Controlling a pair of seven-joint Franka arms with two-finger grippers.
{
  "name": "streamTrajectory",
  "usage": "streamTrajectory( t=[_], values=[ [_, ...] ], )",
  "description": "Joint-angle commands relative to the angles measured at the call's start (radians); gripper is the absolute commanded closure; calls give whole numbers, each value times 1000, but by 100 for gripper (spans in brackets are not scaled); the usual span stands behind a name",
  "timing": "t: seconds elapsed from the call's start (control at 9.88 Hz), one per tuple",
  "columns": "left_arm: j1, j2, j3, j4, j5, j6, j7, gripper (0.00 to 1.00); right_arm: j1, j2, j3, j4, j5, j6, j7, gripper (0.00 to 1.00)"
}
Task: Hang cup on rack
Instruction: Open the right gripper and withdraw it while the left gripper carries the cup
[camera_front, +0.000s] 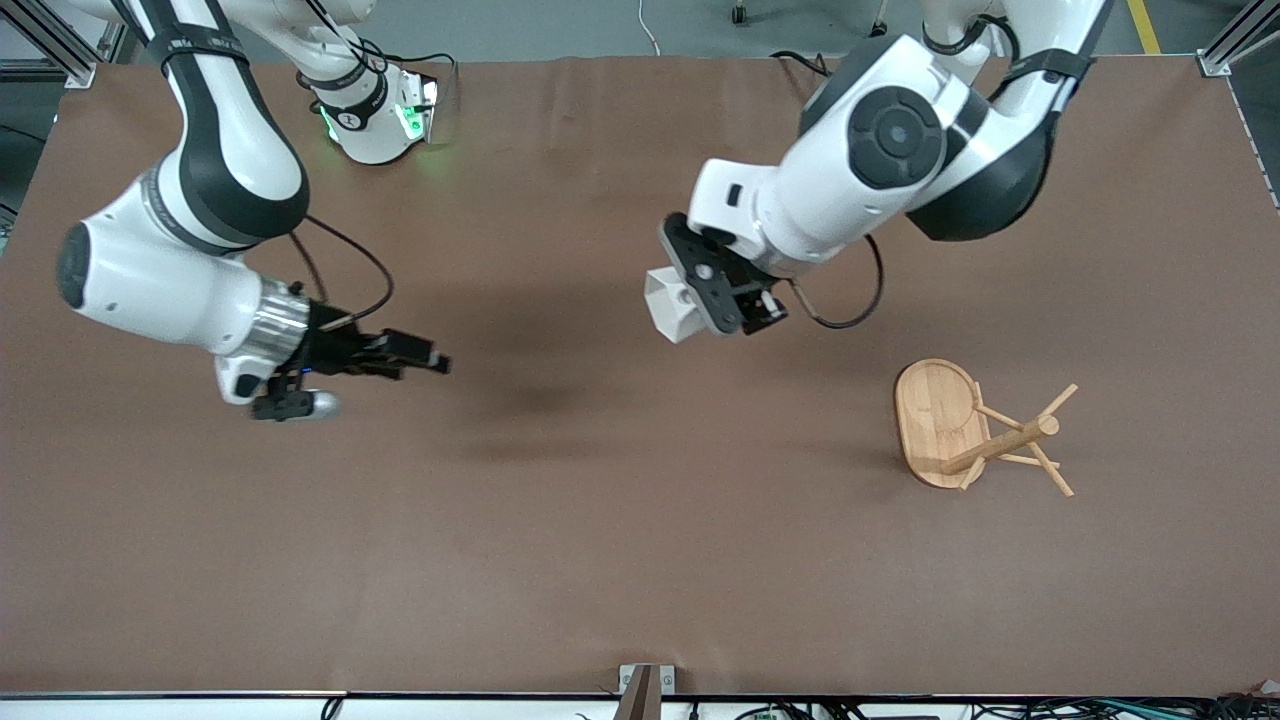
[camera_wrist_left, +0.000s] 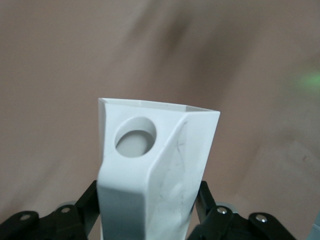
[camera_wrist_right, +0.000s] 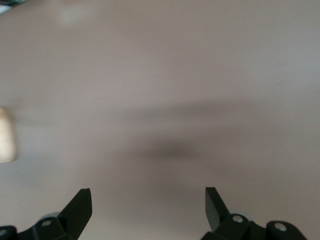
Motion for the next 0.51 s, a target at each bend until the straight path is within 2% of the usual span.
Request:
streamTrajectory(
  t=[0.0,0.1,0.2,0.3,0.41],
  values=[
    [82,-2,-3,-4,16,-41,-148,100,5,-85,-86,-7,-268,-46,24,0],
    [90,-13,-2,-9,18,-44,-259,100,11,-97,-120,45,-353,-118,26,0],
    [100,-13,0,-9,25,-44,-352,100,14,-111,-152,126,-367,-236,24,0],
    [122,-5,1,-15,83,-41,-368,100,22,-116,-172,218,-369,-364,27,0],
    [122,-10,1,-30,158,-42,-367,100,28,-130,-178,266,-371,-451,45,0]
  ],
)
